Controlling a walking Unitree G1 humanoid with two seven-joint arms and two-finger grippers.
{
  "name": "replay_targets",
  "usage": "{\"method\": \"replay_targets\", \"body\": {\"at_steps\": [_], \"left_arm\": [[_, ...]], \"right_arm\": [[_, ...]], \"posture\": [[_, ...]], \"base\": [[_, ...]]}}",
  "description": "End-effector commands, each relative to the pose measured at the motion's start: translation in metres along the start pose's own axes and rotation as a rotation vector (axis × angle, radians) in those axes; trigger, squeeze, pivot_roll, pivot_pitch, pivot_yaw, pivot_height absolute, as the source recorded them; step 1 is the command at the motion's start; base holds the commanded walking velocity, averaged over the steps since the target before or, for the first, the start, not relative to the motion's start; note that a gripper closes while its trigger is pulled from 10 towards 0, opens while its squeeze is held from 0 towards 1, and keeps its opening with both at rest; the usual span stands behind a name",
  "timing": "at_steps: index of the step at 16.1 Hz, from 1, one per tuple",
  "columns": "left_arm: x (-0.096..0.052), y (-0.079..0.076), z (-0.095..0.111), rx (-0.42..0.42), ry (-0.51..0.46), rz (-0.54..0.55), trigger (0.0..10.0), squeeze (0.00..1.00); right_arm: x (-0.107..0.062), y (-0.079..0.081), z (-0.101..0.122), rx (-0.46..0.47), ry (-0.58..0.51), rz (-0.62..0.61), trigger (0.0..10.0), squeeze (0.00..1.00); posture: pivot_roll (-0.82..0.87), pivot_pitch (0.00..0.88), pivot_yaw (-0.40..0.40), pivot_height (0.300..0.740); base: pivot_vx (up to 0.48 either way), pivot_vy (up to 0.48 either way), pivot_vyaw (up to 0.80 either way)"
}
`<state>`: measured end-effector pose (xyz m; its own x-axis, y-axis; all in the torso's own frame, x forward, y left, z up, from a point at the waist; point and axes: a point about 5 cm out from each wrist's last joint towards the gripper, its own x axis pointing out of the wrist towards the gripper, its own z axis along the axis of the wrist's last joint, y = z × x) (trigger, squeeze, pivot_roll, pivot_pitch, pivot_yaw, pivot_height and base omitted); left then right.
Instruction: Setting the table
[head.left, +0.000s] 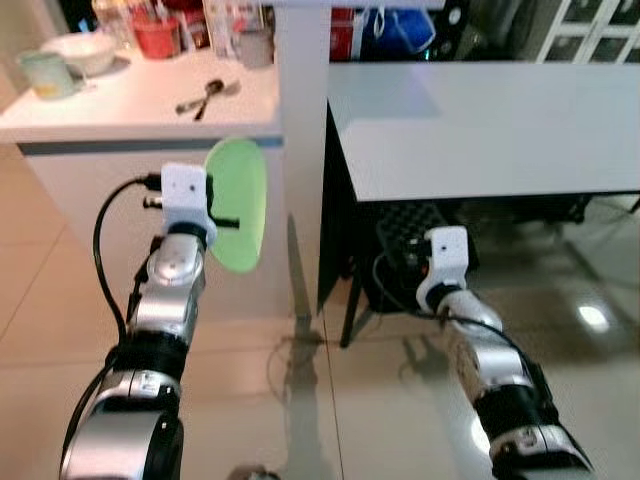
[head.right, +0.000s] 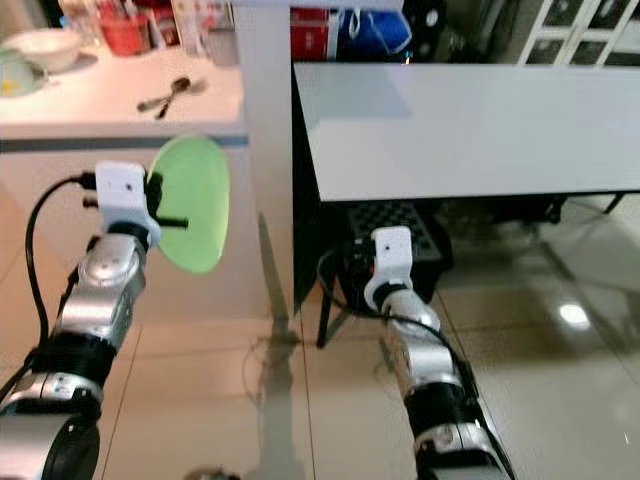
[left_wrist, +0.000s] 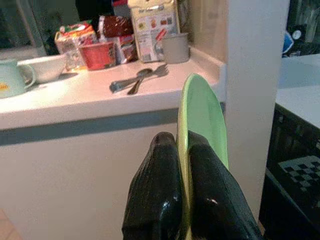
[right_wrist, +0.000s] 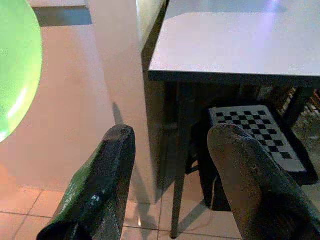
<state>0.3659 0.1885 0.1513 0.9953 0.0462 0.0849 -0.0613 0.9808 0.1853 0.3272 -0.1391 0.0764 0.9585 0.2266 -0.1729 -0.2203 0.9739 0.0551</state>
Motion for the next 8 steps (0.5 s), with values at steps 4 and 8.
{"method": "replay_targets", "body": {"at_steps": [4, 8], "left_arm": [[0.010, -0.027, 0.054, 0.043, -0.189, -0.102, 0.0, 0.00], [0.012, -0.030, 0.093, -0.015, -0.305, -0.122, 0.0, 0.00]], "right_arm": [[-0.001, -0.007, 0.003, -0.005, -0.010, -0.020, 10.0, 0.00], [0.000, -0.008, 0.003, -0.006, -0.013, -0.030, 10.0, 0.00]], "posture": [[-0.01, 0.000, 0.013, 0.740], [-0.01, 0.000, 0.018, 0.740]], "base": [[0.000, 0.000, 0.00], [0.000, 0.000, 0.00]]}}
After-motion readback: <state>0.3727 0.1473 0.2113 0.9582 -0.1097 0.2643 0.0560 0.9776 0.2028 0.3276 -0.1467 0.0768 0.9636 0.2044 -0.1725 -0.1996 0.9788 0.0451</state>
